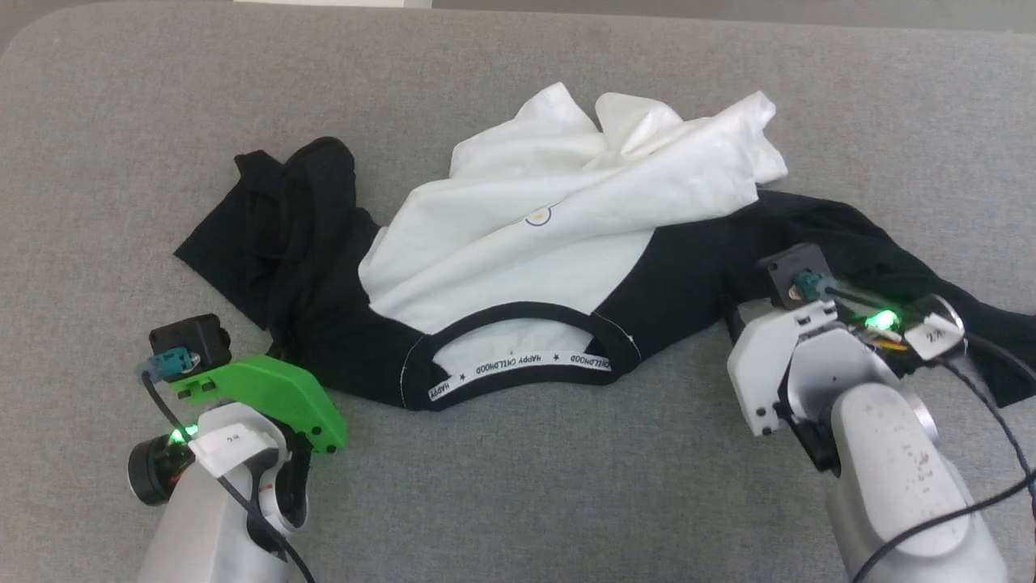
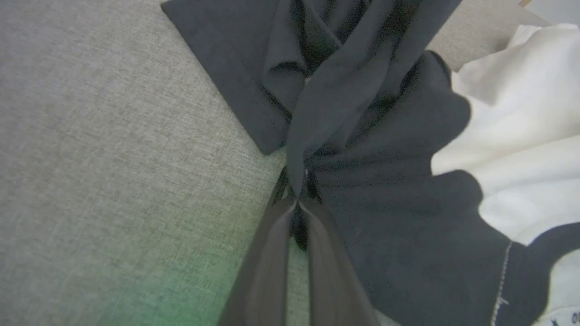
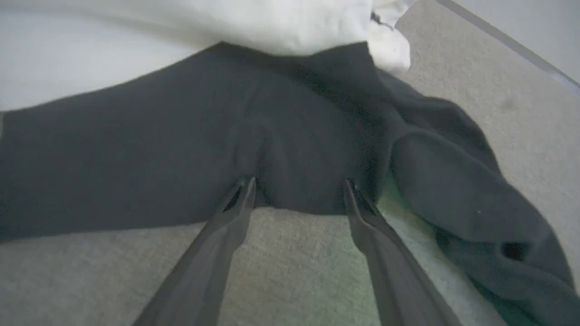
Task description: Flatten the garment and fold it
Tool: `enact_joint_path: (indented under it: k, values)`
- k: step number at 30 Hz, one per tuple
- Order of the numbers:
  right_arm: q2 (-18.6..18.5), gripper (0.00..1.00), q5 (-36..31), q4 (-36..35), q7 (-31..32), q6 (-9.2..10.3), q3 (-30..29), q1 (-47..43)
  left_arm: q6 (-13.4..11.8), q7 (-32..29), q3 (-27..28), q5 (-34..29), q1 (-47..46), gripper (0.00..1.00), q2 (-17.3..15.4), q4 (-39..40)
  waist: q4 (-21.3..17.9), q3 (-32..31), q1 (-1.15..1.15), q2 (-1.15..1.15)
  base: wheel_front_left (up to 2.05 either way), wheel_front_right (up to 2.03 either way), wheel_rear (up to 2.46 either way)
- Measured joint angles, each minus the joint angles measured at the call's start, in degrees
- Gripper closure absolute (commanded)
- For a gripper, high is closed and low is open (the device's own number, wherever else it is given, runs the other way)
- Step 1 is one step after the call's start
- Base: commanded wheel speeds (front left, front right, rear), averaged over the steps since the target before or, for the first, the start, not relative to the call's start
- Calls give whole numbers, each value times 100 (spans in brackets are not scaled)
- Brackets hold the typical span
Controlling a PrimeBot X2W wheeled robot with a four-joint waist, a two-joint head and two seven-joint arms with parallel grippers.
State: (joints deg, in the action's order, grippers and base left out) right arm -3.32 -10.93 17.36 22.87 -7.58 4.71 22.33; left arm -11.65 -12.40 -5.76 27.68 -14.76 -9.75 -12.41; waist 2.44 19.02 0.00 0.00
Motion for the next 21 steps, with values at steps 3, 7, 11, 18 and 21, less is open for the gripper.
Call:
enact_joint_path:
  k: [3,7,11,18,21]
  values:
    - [-44,0,-45,212,8,0,51,246,27,37,-25,7,-53,100,9,-11,37,74,0,0,0,0,0]
    - [-51,75,-38,412,88,0,52,471,51,47,-44,7,-91,100,10,-10,59,152,0,0,0,0,0]
    - [-24,100,196,434,-13,-2,11,492,97,136,-58,15,-110,100,25,-24,76,137,0,0,0,0,0]
    - [-13,100,1136,-750,-159,-1,-268,-447,320,336,-42,223,19,100,31,294,45,-152,0,0,0,0,0]
    - [-24,100,1348,-1793,94,-1,-234,-817,535,260,-43,410,45,100,-12,859,-14,-312,0,0,0,0,0]
